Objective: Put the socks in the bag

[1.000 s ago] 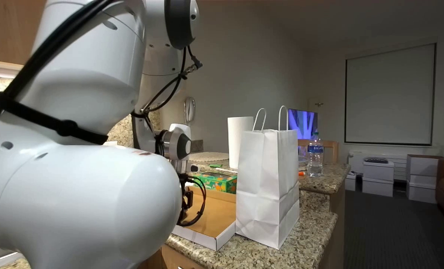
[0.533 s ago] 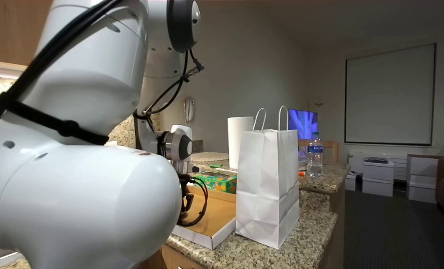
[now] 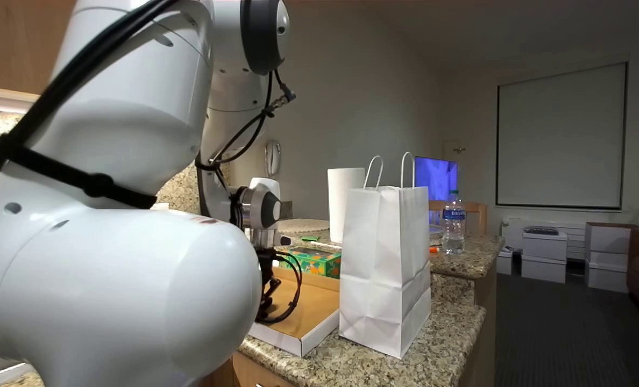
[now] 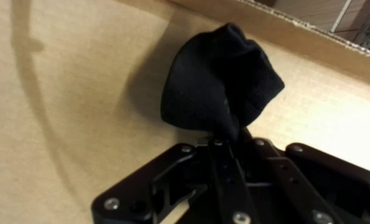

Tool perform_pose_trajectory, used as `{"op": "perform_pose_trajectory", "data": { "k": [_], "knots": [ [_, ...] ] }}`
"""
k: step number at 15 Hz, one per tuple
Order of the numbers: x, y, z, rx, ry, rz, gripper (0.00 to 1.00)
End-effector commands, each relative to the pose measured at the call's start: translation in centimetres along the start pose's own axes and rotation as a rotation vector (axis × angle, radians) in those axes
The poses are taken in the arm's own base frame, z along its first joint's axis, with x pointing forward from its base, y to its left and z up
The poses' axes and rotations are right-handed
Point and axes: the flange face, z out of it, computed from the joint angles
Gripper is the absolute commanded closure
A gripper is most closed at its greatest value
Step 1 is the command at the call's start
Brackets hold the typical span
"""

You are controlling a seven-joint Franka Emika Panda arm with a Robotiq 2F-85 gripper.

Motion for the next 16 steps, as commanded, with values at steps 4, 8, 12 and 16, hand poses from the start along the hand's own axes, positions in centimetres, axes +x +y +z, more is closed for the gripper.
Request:
{"op": "perform_pose_trajectory", "data": {
  "k": [4,8,12,16],
  "knots": [
    [0.0,1.8,-2.7,-0.003,-0.030,0.049,0.92],
    [-0.7,3.3,-8.5,-0.035,-0.058,0.043,0.92],
    [-1.9,5.0,-18.1,-0.024,0.041,0.085,0.92],
    [-4.1,7.0,-28.2,0.019,0.210,0.174,0.92]
  ]
}}
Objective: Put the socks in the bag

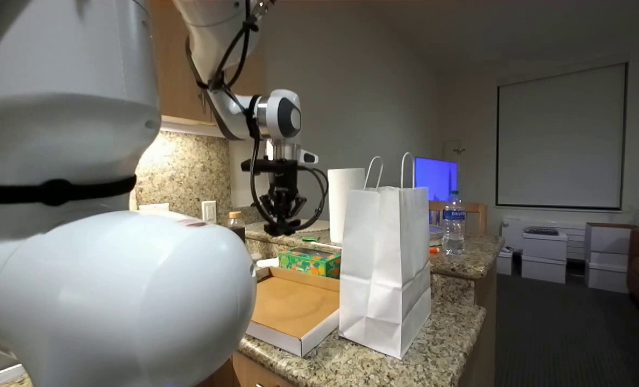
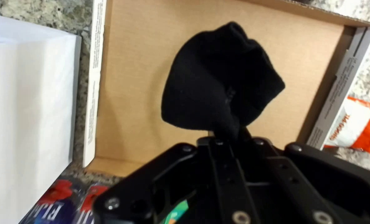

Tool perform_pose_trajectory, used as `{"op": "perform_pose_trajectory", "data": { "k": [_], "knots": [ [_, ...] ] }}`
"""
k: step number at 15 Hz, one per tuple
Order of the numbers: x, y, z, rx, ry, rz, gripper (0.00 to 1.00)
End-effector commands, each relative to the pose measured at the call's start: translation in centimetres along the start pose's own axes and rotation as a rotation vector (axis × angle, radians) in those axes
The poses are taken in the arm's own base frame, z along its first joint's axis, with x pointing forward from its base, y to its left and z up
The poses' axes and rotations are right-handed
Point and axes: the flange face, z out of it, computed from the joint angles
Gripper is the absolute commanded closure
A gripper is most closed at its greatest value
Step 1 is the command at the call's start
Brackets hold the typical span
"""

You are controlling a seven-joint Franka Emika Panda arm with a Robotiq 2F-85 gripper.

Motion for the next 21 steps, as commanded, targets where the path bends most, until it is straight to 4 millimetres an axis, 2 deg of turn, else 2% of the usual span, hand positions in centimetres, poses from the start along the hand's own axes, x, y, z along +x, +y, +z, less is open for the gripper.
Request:
{"op": "perform_pose_trajectory", "data": {
  "k": [1,4,7,9,11,13,16,18,21],
  "knots": [
    [-1.8,2.4,-8.3,0.047,0.132,0.068,0.92],
    [-3.0,4.9,-15.4,0.071,0.244,0.179,0.92],
    [-4.2,8.3,-21.3,0.092,0.311,0.324,0.92],
    [-5.0,11.0,-24.4,0.109,0.338,0.430,0.92],
    [-5.5,14.3,-26.4,0.126,0.342,0.536,0.92],
    [-5.7,17.6,-27.0,0.158,0.337,0.619,0.92],
    [-5.4,22.4,-26.0,0.216,0.310,0.712,0.92],
    [-4.6,25.0,-24.1,0.254,0.277,0.754,0.92],
    [-2.5,27.5,-20.2,0.306,0.200,0.793,0.92]
  ]
}}
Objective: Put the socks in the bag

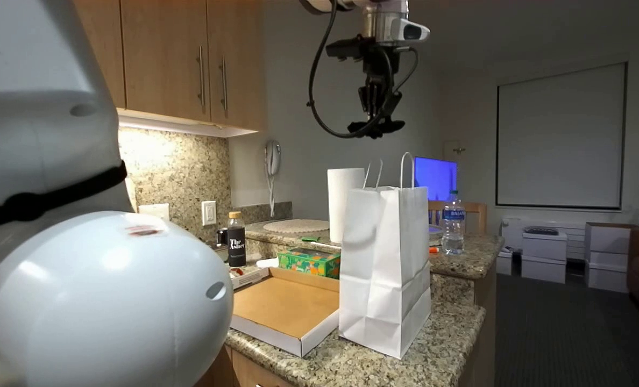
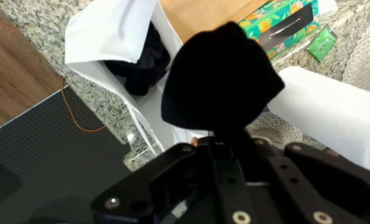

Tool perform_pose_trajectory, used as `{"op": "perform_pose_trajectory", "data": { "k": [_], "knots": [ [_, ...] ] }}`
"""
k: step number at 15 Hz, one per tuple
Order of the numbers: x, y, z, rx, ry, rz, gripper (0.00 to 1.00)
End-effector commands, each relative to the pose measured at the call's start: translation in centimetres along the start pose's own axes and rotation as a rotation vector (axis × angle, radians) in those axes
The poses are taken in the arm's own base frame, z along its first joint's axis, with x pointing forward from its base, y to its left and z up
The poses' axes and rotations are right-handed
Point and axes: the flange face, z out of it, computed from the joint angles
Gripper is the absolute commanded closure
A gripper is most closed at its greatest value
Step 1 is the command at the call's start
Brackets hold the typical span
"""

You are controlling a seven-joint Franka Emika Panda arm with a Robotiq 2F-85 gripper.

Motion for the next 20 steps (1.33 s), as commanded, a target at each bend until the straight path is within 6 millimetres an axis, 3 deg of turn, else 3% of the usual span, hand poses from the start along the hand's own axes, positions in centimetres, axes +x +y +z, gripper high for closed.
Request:
{"op": "perform_pose_trajectory", "data": {
  "k": [1,5,8,9,10,16,20],
  "knots": [
    [2.8,1.1,4.9,0.016,-0.114,0.060,0.92],
    [4.8,2.0,9.4,-0.006,-0.194,0.116,0.92],
    [5.4,2.6,10.5,-0.002,-0.217,0.141,0.92],
    [5.5,2.7,10.6,0.000,-0.216,0.145,0.67],
    [5.4,2.7,10.5,0.003,-0.215,0.146,0.64],
    [4.3,1.1,7.1,0.018,-0.179,0.108,0.26],
    [0.5,-3.1,1.9,0.024,-0.123,-0.001,0.01]
  ]
}}
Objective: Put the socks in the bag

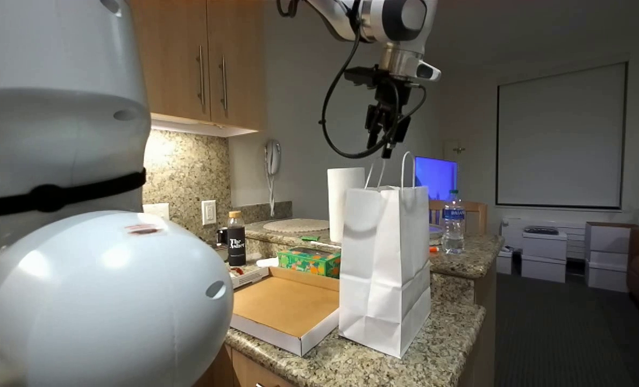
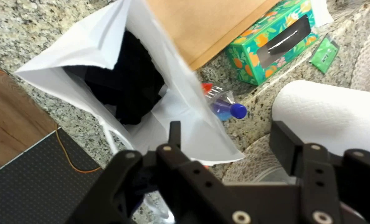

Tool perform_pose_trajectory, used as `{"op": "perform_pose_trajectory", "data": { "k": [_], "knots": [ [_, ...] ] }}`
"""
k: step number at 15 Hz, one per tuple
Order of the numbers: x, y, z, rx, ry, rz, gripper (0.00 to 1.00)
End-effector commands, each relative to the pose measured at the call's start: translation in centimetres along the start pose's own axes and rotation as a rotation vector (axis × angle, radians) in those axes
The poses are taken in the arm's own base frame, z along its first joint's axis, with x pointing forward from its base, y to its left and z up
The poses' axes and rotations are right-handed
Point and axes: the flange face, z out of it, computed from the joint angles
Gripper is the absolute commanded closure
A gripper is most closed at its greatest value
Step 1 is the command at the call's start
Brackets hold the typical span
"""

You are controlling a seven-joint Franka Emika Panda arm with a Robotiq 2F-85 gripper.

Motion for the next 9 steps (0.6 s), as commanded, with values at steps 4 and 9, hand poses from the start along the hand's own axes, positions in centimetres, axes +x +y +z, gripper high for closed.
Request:
{"op": "perform_pose_trajectory", "data": {
  "k": [4,9],
  "knots": [
    [-11.7,-8.4,-4.2,-0.115,0.055,-0.263,0.00],
    [-19.8,-13.6,3.5,-0.272,0.009,-0.555,0.00]
  ]
}}
